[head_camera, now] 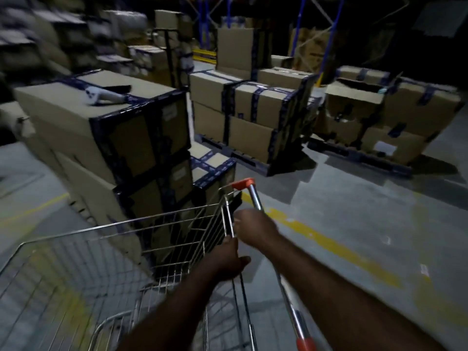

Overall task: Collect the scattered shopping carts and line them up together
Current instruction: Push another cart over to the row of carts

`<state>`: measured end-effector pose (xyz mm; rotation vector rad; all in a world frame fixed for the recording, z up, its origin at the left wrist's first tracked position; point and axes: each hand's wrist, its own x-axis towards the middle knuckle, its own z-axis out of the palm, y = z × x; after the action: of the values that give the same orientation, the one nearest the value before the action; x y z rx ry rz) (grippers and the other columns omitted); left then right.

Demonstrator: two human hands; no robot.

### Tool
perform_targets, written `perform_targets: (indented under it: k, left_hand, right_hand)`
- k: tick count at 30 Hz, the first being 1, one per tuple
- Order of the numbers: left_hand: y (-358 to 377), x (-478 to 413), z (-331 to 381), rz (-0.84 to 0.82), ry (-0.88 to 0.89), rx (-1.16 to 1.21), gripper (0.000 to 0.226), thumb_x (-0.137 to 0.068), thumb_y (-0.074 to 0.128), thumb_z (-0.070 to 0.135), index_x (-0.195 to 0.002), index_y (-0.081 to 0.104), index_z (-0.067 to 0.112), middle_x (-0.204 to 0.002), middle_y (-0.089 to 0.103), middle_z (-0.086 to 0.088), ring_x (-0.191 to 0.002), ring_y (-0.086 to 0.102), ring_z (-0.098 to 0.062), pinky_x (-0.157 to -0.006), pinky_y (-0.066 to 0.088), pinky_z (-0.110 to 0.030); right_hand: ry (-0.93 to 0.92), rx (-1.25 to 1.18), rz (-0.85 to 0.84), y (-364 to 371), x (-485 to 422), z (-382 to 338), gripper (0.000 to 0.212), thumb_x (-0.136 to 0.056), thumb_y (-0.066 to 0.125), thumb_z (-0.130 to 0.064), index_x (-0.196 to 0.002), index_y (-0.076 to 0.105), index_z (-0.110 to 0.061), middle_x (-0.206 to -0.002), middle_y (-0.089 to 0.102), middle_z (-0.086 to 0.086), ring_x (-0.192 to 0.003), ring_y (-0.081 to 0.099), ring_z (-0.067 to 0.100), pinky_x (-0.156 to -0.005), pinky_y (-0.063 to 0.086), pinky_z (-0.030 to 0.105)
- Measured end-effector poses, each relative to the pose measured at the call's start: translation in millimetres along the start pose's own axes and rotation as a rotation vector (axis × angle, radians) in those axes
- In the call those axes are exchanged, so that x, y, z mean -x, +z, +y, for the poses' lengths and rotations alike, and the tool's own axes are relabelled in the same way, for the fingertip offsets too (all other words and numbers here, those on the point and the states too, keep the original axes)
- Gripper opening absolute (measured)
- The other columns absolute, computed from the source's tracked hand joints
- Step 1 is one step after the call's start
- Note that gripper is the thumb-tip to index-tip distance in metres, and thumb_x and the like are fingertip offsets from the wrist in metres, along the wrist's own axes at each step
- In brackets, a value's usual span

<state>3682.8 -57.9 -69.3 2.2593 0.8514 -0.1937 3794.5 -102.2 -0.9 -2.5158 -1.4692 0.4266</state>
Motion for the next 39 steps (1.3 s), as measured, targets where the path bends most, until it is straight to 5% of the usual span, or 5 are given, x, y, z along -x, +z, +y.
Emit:
perform_targets:
  k: [8, 12, 17, 31, 39]
  left_hand:
    - [15, 11, 14, 0.161, -0.194, 0.001, 0.079, -0.087, 0.063, 0.037, -0.152, 0.020, 0.029, -0.148, 0.049, -0.005, -0.122, 0.058, -0.030, -0.086, 0.041, -0.034]
    - [20, 16, 17, 0.251, -0.307, 0.086, 0.063, -0.084, 0.053, 0.038, -0.143, 0.030, 0.034, -0.139, 0.056, -0.001, -0.122, 0.058, -0.030, -0.101, 0.040, -0.049]
    - [33, 12, 4, 0.345, -0.414, 0.320, 0.033, -0.091, 0.040, 0.033, -0.124, 0.045, 0.029, -0.118, 0.062, -0.004, -0.098, 0.064, -0.028, -0.081, 0.047, -0.037]
    - [14, 65, -57, 0.535, -0.672, 0.418, 0.030, -0.105, 0.043, 0.026, -0.131, 0.052, 0.014, -0.099, 0.061, 0.000, -0.077, 0.054, -0.009, -0.064, 0.039, -0.024]
    - [-11, 134, -113, 0.668, -0.856, 0.352, 0.046, -0.095, 0.054, 0.055, -0.127, 0.057, 0.021, -0.125, 0.066, -0.006, -0.112, 0.063, -0.026, -0.086, 0.045, -0.029]
  right_hand:
    - [-0.452, 0.533, -0.234, 0, -78, 54, 0.052, -0.096, 0.039, -0.050, -0.129, 0.067, -0.023, -0.134, 0.063, -0.001, -0.136, 0.046, 0.023, -0.119, 0.019, 0.050]
    - [-0.623, 0.353, -0.125, 17, -99, 65, 0.085, -0.072, 0.016, -0.064, -0.126, 0.071, -0.028, -0.126, 0.068, -0.009, -0.138, 0.047, 0.020, -0.120, 0.003, 0.057]
    - [-0.698, 0.288, -0.178, 19, -115, 43, 0.072, -0.078, 0.032, -0.061, -0.135, 0.065, -0.031, -0.139, 0.062, -0.011, -0.145, 0.040, 0.018, -0.120, -0.010, 0.053]
    - [-0.904, 0.292, -0.148, 65, -86, -60, 0.061, -0.085, 0.033, -0.068, -0.125, 0.069, -0.040, -0.135, 0.062, -0.006, -0.132, 0.047, 0.020, -0.115, 0.015, 0.058]
    - [-0.980, 0.300, -0.130, 103, -58, -166, 0.057, -0.085, 0.032, -0.063, -0.102, 0.072, -0.025, -0.109, 0.068, -0.004, -0.102, 0.060, 0.022, -0.094, 0.034, 0.046]
